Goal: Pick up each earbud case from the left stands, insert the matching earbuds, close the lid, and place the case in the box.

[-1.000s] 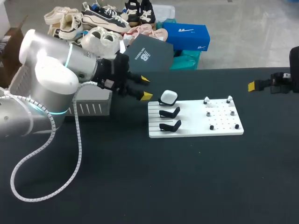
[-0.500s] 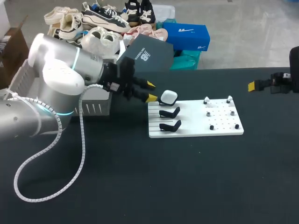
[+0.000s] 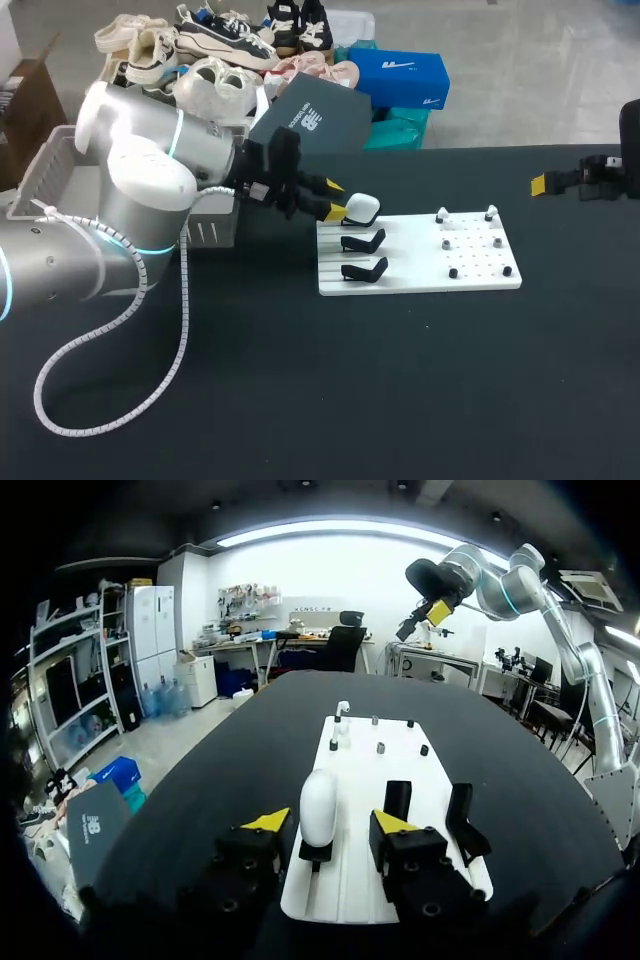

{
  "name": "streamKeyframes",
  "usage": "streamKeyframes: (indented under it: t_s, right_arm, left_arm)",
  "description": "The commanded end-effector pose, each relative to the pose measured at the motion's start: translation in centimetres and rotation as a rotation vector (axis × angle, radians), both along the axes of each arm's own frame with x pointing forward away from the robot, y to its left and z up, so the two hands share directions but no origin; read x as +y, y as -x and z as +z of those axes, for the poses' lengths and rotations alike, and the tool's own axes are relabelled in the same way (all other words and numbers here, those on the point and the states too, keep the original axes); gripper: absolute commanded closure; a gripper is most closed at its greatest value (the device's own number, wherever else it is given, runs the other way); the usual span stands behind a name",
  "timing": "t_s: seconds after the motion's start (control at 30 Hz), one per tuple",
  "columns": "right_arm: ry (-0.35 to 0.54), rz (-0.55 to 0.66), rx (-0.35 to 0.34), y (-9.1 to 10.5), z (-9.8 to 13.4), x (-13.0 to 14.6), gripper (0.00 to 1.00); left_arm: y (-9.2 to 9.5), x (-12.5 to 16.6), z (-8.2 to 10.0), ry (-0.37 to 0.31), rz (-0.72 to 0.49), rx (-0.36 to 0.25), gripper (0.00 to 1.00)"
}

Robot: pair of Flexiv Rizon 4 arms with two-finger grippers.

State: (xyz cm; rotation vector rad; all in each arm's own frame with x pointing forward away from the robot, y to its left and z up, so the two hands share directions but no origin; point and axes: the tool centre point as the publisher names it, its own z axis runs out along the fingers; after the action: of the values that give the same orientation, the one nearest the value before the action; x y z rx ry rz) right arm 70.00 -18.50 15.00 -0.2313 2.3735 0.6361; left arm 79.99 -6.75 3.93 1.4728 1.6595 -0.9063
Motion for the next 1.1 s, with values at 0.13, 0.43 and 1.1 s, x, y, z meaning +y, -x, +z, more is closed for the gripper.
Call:
streamKeyframes:
  t_s: [0.13, 0.43, 1.1]
  right_arm:
    - [0.0, 0.0, 0.0, 0.0, 0.0, 0.0, 0.0]
    - [0.0, 0.0, 0.0, 0.0, 0.0, 0.0, 0.0]
    - [0.0, 0.0, 0.0, 0.0, 0.0, 0.0, 0.0]
  left_arm:
    - [-0.2, -0.6, -0.5, 0.003, 0.001, -0.002, 0.51]
    - [-0.4, -1.2, -1.3, 0.0, 0.001, 0.004, 0.52]
    - [-1.2, -1.9, -1.9, -0.012, 0.008, -0.003, 0.55]
